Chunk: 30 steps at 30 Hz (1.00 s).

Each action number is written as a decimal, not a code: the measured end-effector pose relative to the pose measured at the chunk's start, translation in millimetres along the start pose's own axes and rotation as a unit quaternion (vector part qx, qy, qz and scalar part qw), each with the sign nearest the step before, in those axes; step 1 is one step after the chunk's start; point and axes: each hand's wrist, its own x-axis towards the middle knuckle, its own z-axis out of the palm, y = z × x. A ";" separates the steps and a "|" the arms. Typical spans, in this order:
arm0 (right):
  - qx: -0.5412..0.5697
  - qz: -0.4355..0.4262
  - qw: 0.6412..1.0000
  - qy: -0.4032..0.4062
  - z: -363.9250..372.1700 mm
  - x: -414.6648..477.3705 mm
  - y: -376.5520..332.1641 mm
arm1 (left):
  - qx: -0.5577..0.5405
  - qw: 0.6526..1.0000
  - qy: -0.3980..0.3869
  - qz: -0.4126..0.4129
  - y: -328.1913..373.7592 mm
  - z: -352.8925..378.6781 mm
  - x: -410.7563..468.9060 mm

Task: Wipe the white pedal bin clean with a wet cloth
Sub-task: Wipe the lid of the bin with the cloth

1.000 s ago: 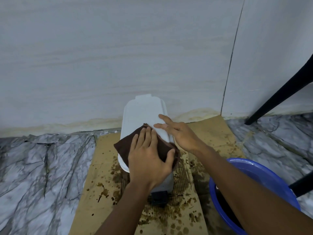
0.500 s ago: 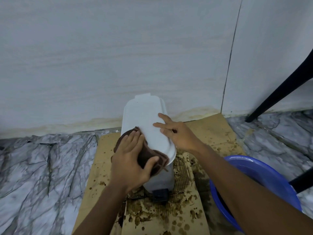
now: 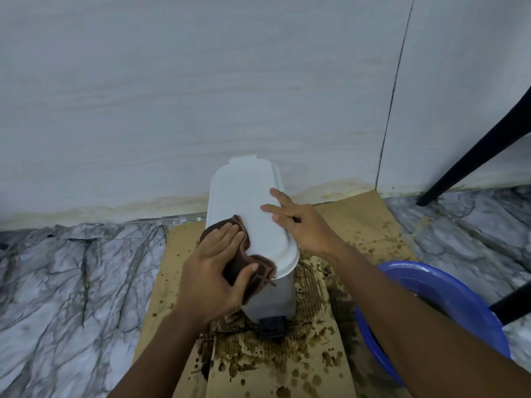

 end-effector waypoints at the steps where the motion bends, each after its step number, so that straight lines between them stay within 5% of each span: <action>1: 0.002 0.001 1.000 0.006 0.5 0.3 0.6 | 0.018 1.000 -0.001 -0.003 5.0 3.1 3.7; 8: -0.034 -0.011 0.999 0.002 -5.1 0.2 1.9 | 0.087 0.995 -0.050 -0.031 46.6 22.2 33.0; 17: 0.004 -0.008 1.000 0.011 2.0 -0.6 1.4 | 0.022 0.996 -0.070 -0.041 -1.4 -0.7 6.3; 23: -0.023 -0.012 0.999 0.022 -1.3 -1.1 3.4 | 0.114 0.988 -0.102 -0.005 37.1 21.4 31.8; 30: -0.023 -0.018 1.000 0.002 -2.7 -1.4 2.3 | 0.075 0.984 -0.141 0.074 0.3 -0.4 14.5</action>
